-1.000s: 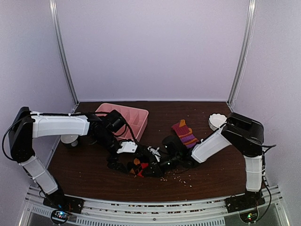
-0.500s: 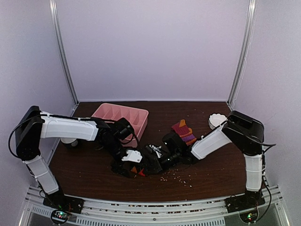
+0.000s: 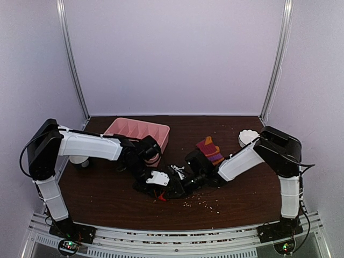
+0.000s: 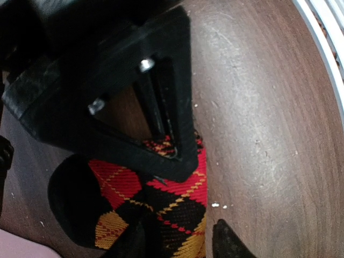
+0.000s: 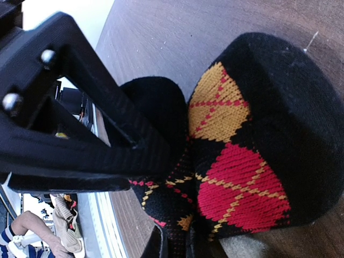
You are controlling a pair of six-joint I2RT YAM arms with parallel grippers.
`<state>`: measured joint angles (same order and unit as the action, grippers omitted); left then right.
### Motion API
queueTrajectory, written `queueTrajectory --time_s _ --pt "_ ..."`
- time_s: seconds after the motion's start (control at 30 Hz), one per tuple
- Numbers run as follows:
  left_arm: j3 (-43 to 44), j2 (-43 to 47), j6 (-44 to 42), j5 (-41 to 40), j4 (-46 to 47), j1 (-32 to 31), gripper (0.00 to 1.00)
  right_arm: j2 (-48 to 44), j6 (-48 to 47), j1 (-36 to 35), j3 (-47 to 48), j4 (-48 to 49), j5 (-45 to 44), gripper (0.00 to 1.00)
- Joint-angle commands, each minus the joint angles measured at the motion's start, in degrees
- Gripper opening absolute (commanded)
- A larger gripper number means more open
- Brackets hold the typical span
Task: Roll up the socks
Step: Roll the sock.
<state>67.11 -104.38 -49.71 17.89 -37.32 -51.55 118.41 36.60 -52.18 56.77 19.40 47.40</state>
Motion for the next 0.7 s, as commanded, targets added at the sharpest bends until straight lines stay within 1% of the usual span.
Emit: queueTrajectory --time_s 0.0,0.1,0.17,0.2,0.27,0.37,0.53,0.6,0.67 --pt "1.8 -2.4 1.5 -2.2 -0.5 0.3 0.38 4.1 0.9 0.4 -5.2 -9.0 -7.9 0.0" --pt "2.8 -4.4 2.6 -2.6 -2.6 1.1 0.29 3.2 1.5 0.5 -7.4 -6.3 -7.9 0.04" --pt "3.3 -5.9 3.6 -3.7 -3.5 1.6 0.26 2.4 1.9 0.3 -8.9 -4.3 -7.8 0.07" --pt "3.8 -6.5 3.7 -3.6 -4.4 1.7 0.24 2.0 2.1 0.2 -9.7 -3.2 -7.8 0.11" --pt "5.6 -7.4 4.5 -1.3 -6.1 2.2 0.24 0.8 2.4 0.1 -11.5 -0.4 -7.9 0.19" --pt "8.9 -10.0 4.7 2.5 -10.5 3.4 0.24 -2.1 3.1 0.1 -16.2 6.4 -8.5 0.24" --pt "14.4 -15.0 5.1 11.1 -17.1 4.8 0.25 -5.6 3.4 0.0 -22.2 11.6 -10.1 0.23" --pt "16.2 -16.7 4.4 14.8 -19.0 4.5 0.27 -6.9 4.9 -0.2 -26.2 17.4 -10.7 0.22" --pt "18.2 -18.7 3.3 16.8 -21.3 3.7 0.28 -9.4 5.5 -0.6 -30.8 23.4 -12.4 0.22"
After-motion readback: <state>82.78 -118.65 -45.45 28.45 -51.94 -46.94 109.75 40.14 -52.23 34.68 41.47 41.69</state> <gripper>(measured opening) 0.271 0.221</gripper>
